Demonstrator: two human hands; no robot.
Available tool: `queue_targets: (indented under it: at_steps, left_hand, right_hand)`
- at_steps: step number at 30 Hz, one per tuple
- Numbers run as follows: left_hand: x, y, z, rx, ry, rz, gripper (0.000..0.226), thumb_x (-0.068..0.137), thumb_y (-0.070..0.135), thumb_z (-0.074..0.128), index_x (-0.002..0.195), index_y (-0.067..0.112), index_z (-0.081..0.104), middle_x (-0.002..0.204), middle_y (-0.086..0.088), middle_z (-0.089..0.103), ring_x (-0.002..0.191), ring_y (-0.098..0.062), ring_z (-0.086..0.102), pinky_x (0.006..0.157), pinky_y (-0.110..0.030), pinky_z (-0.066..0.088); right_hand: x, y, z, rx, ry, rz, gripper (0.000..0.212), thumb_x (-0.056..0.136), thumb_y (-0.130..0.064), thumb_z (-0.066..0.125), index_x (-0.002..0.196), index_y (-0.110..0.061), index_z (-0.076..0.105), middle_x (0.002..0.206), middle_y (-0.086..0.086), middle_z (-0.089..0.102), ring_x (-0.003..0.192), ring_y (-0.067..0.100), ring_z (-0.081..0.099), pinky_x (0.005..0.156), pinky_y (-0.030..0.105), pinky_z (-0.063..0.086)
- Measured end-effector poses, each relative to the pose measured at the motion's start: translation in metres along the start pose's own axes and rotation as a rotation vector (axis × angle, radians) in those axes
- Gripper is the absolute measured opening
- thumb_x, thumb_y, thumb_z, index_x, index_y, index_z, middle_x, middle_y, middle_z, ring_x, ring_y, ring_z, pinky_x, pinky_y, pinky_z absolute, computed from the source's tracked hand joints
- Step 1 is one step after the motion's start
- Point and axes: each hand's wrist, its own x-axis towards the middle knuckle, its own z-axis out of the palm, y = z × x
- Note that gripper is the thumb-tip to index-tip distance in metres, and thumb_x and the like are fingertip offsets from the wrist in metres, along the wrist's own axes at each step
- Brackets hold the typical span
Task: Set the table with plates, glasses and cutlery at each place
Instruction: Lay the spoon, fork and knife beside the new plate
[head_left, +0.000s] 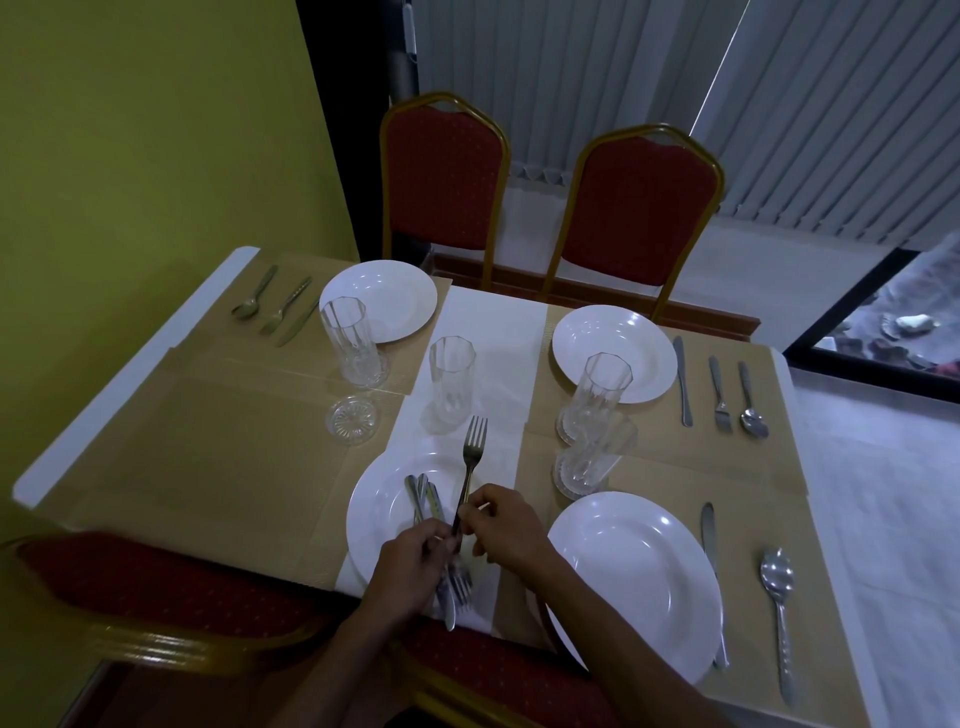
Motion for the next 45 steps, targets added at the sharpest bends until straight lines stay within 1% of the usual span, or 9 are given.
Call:
queue_targets:
  at_steps: [4,9,19,28,31,35,37,40,45]
  left_hand:
    - [0.000,0.002,0.001,-0.022,0.009,-0.011,0.012,0.099,0.027,0.053,0.099,0.031,0.064,0.092,0.009,0.070,0.082,-0.004,0.066,0.070,-0.014,0.052]
    - [0.001,0.005,0.002,-0.015,0.002,-0.011,0.013,0.099,0.025,0.052,0.099,0.029,0.064,0.091,0.011,0.069,0.082,-0.003,0.065,0.065,-0.008,0.047]
    - [0.003,0.012,-0.001,0.001,-0.007,-0.004,0.014,0.099,0.025,0.051,0.096,0.032,0.063,0.089,0.011,0.070,0.079,-0.004,0.066,0.069,-0.016,0.055]
    - [0.001,0.020,0.000,0.046,-0.055,0.036,0.008,0.094,0.025,0.060,0.091,0.030,0.065,0.080,0.010,0.070,0.074,0.000,0.065,0.068,-0.021,0.055]
    - [0.000,0.030,0.004,0.041,-0.079,0.055,0.013,0.093,0.023,0.062,0.088,0.035,0.064,0.081,0.012,0.071,0.076,0.004,0.065,0.065,-0.011,0.049]
    - [0.001,0.046,0.011,0.074,-0.067,0.111,0.021,0.091,0.024,0.065,0.079,0.040,0.060,0.075,0.012,0.068,0.075,0.002,0.063,0.066,-0.017,0.049]
    - [0.000,0.054,0.018,0.085,-0.064,0.142,0.017,0.090,0.022,0.066,0.082,0.035,0.062,0.071,0.012,0.064,0.071,0.000,0.061,0.064,-0.021,0.049]
    - [-0.006,0.072,0.030,0.083,-0.078,0.158,0.015,0.090,0.021,0.065,0.083,0.034,0.063,0.071,0.007,0.065,0.070,-0.005,0.061,0.066,-0.031,0.052]
    - [-0.018,0.108,0.059,0.074,-0.136,0.169,0.018,0.091,0.023,0.063,0.084,0.039,0.062,0.075,0.008,0.067,0.073,-0.002,0.062,0.065,-0.018,0.048]
  right_hand:
    - [0.000,-0.003,-0.002,0.002,-0.001,-0.011,0.010,0.095,-0.024,0.058,0.091,-0.017,0.063,0.087,0.006,0.072,0.057,0.011,0.063,0.045,0.014,0.045]
    - [0.001,-0.002,-0.003,-0.010,0.004,-0.006,0.010,0.095,-0.024,0.058,0.092,-0.016,0.063,0.083,0.004,0.071,0.055,0.011,0.063,0.046,0.017,0.046]
    - [0.004,-0.003,-0.004,-0.036,0.031,-0.034,0.010,0.093,-0.025,0.061,0.088,-0.018,0.063,0.082,0.001,0.070,0.055,0.011,0.064,0.047,0.015,0.045]
    - [0.000,0.003,-0.006,-0.015,0.081,-0.089,0.010,0.089,-0.028,0.065,0.089,-0.018,0.068,0.082,-0.002,0.070,0.067,0.013,0.067,0.067,0.031,0.057]
    - [-0.006,0.004,-0.013,-0.005,0.101,-0.112,0.008,0.090,-0.026,0.065,0.091,-0.018,0.068,0.082,-0.003,0.070,0.068,0.012,0.067,0.069,0.028,0.059]
    - [-0.014,0.007,-0.026,0.023,0.112,-0.158,0.006,0.088,-0.027,0.065,0.088,-0.022,0.067,0.084,-0.003,0.070,0.076,0.015,0.069,0.076,0.038,0.061]
    - [-0.021,0.010,-0.037,0.015,0.133,-0.174,0.006,0.087,-0.028,0.065,0.088,-0.022,0.068,0.084,-0.005,0.069,0.077,0.010,0.067,0.075,0.035,0.059]
    - [-0.036,0.016,-0.059,0.013,0.152,-0.173,0.005,0.089,-0.028,0.065,0.089,-0.024,0.068,0.087,-0.008,0.070,0.079,0.004,0.065,0.067,0.018,0.054]
    - [-0.062,0.042,-0.099,0.082,0.183,-0.159,0.004,0.088,-0.029,0.065,0.085,-0.027,0.066,0.084,-0.007,0.070,0.076,0.007,0.067,0.076,0.032,0.058]
